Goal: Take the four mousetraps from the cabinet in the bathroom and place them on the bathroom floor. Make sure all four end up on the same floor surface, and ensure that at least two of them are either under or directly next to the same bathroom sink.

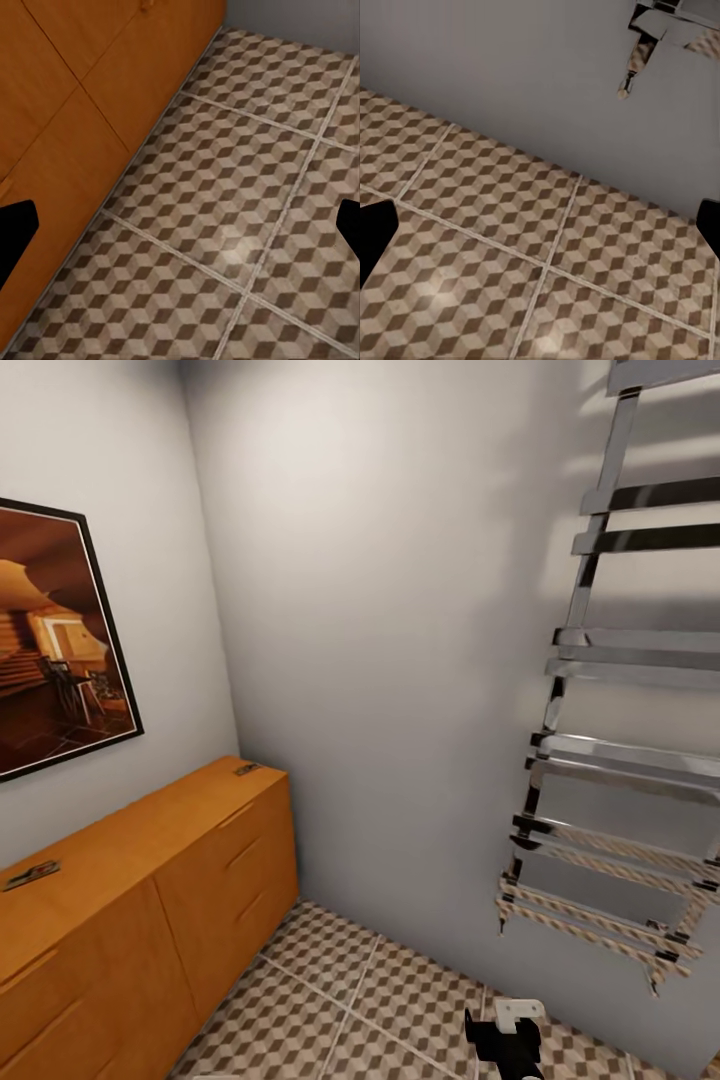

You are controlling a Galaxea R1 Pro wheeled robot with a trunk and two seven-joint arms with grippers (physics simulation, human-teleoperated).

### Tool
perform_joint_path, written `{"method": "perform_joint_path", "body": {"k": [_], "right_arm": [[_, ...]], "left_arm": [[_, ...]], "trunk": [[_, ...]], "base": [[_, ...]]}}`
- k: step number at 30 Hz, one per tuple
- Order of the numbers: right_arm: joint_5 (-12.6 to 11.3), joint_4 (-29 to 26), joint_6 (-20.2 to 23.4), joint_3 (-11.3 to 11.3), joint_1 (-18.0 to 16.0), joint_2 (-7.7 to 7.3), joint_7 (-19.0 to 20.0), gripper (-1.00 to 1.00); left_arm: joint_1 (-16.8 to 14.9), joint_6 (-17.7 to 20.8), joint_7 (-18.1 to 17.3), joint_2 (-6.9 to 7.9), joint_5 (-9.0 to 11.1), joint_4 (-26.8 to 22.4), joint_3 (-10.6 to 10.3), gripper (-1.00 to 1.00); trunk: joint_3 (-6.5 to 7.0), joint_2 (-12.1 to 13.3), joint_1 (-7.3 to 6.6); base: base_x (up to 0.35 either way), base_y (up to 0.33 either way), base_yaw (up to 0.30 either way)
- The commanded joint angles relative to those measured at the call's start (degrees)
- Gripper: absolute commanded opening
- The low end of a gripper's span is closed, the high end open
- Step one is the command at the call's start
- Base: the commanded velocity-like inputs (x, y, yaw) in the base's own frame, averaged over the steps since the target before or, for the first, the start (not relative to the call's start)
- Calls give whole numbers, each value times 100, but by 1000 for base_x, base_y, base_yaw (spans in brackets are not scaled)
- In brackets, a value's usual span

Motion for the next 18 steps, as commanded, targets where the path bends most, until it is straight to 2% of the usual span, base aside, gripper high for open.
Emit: {"method": "perform_joint_path", "body": {"k": [1,18], "right_arm": [[-42,5,-14,50,-2,2,-20,100],[-42,5,-14,46,-2,-17,-21,100]], "left_arm": [[-6,-29,16,-6,29,23,-48,100],[-6,-29,16,-7,29,23,-48,100]], "trunk": [[-2,-4,4],[0,-4,4]], "base": [[192,2,-26],[175,-6,-4]]}}
